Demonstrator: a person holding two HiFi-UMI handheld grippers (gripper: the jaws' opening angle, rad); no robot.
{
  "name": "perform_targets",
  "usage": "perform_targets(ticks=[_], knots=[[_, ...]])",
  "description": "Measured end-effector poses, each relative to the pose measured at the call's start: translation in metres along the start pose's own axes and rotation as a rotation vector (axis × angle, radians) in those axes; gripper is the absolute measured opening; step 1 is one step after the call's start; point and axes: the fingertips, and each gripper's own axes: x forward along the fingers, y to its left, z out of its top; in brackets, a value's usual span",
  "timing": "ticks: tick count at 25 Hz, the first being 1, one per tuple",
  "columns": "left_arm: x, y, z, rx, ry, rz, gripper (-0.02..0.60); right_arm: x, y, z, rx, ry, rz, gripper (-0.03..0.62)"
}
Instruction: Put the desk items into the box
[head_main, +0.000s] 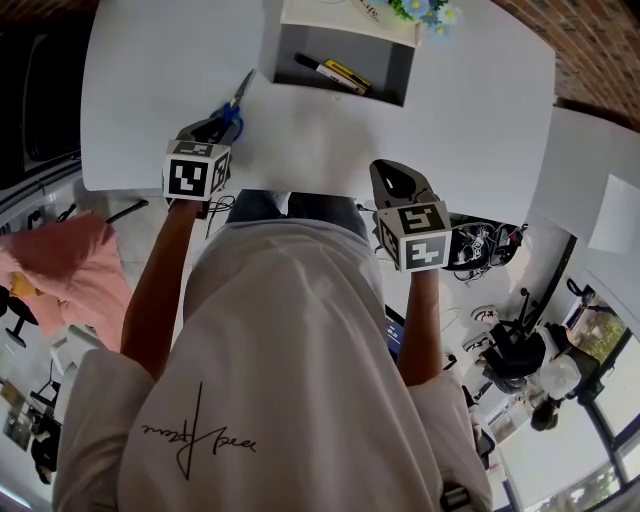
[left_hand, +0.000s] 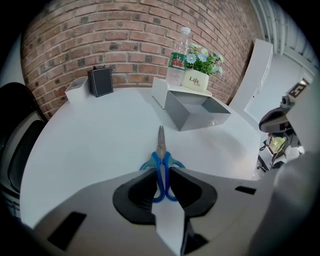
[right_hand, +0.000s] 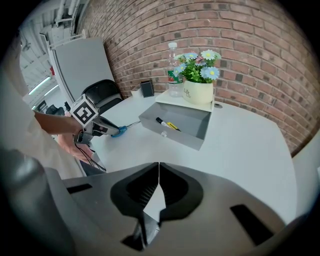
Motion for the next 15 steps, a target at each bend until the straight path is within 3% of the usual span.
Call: perform_targets(ticks=[15], knots=[[-0.016,-0.001,0.000,-0.020,-0.045,-0.010,0.086,-0.002,0.008,0.000,-0.007,-0.010,0.001,0.028]])
